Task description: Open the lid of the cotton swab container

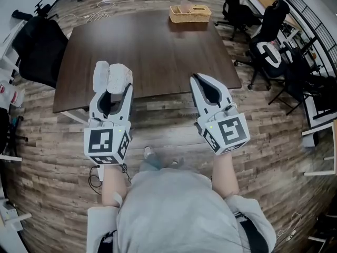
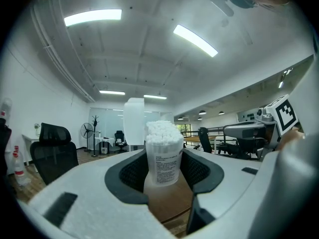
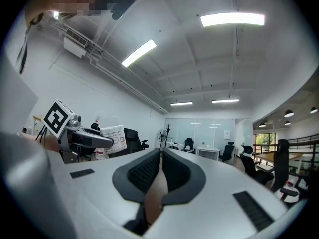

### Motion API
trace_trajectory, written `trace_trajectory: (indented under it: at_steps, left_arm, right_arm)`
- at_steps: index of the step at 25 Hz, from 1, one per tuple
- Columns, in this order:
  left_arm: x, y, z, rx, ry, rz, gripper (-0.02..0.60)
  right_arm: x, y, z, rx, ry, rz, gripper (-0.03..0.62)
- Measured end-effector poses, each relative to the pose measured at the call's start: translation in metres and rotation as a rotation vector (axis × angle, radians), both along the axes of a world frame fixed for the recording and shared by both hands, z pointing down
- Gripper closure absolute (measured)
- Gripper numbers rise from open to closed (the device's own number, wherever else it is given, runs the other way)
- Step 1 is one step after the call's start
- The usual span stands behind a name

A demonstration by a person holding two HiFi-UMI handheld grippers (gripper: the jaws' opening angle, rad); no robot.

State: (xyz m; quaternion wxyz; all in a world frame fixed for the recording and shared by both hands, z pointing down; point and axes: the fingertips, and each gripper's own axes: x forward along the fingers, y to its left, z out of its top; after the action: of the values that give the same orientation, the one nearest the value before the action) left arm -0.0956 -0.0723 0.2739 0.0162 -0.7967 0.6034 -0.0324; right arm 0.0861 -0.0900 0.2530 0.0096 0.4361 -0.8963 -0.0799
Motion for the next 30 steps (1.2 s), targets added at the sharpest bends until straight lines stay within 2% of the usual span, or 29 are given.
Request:
trace_trajectory:
  at_steps: [15, 30]
  left_arm:
    - [0.008, 0.031, 0.007, -0.007, 0.003, -0.034, 0.390]
    - [0.023, 0.035, 0.003, 0.004, -0.005, -0.035, 0.390]
  right_arm:
    - [0.012, 0.028, 0.002, 0.011, -0.008, -0.013, 0.572]
    - [0.024, 0.035, -0.002, 0.027, -0.037, -0.013, 0.572]
